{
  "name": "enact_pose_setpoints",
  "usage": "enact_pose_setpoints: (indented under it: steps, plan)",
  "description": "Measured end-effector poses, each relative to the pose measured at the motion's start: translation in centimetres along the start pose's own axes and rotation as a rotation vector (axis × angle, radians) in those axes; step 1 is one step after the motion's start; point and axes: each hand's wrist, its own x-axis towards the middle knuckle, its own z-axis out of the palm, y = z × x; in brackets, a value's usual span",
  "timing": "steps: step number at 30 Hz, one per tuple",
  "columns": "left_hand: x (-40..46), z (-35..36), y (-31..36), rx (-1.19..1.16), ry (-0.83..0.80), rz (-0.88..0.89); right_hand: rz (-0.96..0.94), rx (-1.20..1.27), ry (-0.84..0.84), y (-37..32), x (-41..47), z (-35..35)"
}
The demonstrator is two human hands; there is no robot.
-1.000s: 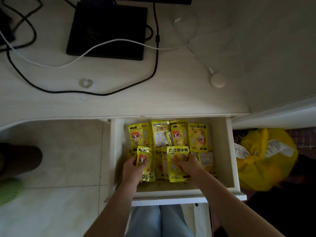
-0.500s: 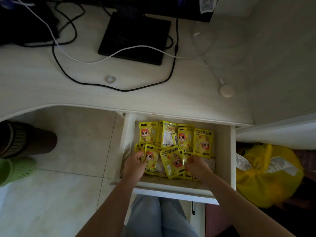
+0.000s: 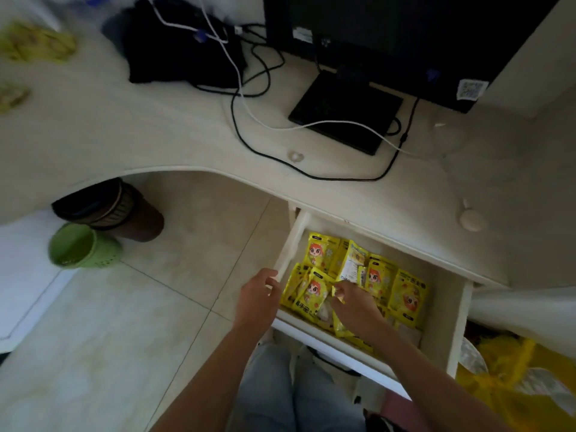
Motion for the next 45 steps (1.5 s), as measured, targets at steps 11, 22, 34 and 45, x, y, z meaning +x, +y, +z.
enact_pose_setpoints:
  steps: [11,22,34,45]
  plan:
    - [-3.5,-8.5,-8.8,0.074,0.204,-0.096,-0.345,-0.301,-0.037,-11.9,-0.5,6.3]
    - [-2.3,-20.7,-19.5,0.123,0.309,-0.161,-0.475,-0.467,-0.105,-25.6,-0.2,16.3]
    - [4.5,-32.4,-25.7,0.109,0.422,-0.258,-0.606,-0.497,-0.054,-40.1,4.6,20.0]
    - [16.2,-41.3,-25.0,0.091,0.538,-0.296,-0.739,-0.541,-0.049,-54.0,14.5,18.6]
